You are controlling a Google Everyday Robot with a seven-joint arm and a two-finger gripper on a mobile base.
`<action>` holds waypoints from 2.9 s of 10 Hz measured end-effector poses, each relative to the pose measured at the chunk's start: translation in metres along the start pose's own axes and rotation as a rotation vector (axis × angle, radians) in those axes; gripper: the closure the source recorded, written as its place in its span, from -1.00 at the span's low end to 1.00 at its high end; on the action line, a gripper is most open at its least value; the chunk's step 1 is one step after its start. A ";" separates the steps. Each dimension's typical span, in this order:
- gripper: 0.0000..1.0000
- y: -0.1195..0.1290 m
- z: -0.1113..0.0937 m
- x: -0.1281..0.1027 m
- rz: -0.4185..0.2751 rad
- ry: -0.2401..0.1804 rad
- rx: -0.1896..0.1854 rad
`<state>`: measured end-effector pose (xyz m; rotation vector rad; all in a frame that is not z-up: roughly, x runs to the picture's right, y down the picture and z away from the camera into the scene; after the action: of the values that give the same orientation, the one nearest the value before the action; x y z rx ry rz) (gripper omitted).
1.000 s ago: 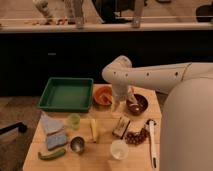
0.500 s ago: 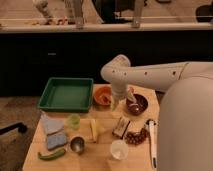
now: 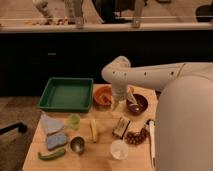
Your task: Place brush in table surface
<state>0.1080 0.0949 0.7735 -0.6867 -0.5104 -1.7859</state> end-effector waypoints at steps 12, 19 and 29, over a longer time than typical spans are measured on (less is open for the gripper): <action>-0.60 0.054 0.040 -0.074 0.137 -0.021 0.053; -0.60 0.063 0.066 -0.116 0.184 -0.056 0.084; -0.60 0.075 0.104 -0.165 0.253 -0.058 0.169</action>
<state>0.2380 0.2545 0.7398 -0.6558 -0.5792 -1.4721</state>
